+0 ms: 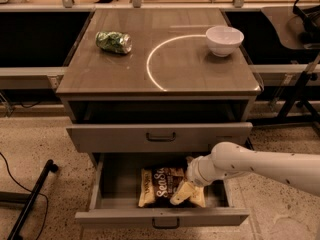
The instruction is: Pick brown chip bag from middle drawer and place on counter
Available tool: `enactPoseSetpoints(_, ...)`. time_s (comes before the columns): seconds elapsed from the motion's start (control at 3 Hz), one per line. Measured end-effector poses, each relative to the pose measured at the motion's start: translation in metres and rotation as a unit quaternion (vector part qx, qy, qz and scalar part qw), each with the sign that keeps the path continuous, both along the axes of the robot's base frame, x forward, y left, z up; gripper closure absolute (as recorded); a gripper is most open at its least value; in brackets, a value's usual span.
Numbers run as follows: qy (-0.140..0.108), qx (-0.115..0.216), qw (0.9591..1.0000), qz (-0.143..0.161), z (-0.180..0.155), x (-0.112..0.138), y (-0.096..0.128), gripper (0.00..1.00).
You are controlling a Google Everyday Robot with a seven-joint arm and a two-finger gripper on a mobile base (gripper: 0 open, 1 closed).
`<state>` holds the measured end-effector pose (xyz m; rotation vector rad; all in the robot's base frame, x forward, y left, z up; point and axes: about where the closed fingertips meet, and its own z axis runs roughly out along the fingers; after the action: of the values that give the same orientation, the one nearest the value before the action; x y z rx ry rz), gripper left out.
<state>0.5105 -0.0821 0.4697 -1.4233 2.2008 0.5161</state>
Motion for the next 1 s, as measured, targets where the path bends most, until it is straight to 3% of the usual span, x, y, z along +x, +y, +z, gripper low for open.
enactPoseSetpoints(1.0, -0.017, 0.001, 0.9998, -0.009, -0.035, 0.027, 0.015, 0.0)
